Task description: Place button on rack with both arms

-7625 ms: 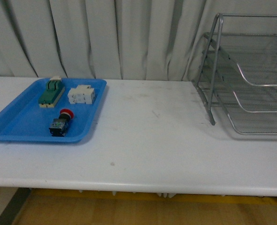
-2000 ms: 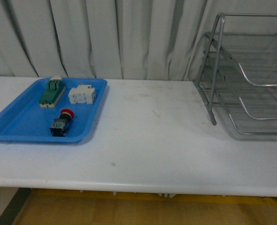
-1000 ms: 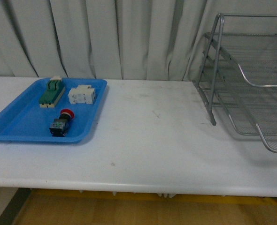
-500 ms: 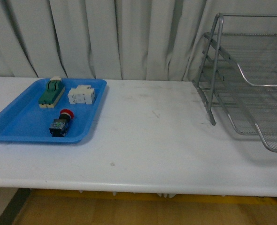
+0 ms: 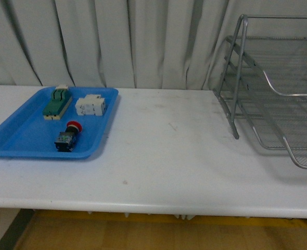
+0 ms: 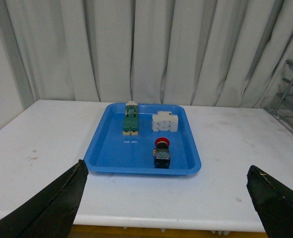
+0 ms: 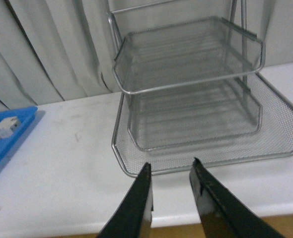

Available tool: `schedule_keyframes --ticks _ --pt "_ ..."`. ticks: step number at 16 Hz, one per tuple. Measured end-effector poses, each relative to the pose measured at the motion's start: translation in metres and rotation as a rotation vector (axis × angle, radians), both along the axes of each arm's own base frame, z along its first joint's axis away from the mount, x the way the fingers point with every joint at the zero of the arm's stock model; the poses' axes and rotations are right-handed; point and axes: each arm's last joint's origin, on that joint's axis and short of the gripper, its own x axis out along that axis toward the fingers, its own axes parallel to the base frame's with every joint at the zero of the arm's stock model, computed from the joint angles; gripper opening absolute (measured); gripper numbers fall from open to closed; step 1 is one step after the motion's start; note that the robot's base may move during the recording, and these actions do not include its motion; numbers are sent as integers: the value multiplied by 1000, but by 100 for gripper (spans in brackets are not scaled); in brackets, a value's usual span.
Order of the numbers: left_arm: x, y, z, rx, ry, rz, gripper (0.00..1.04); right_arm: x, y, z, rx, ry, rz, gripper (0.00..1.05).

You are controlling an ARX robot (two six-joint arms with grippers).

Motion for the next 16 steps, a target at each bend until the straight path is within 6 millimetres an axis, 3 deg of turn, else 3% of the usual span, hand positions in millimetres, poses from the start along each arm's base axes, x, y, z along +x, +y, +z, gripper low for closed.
schedule_keyframes --ticks 3,7,16 --pt "0 0 0 0 0 0 98 -8 18 12 -103 -71 11 2" --pt "0 0 0 0 0 0 98 -17 32 15 -123 -82 14 2" --pt "0 0 0 0 0 0 98 -32 31 16 -125 -81 -7 2"
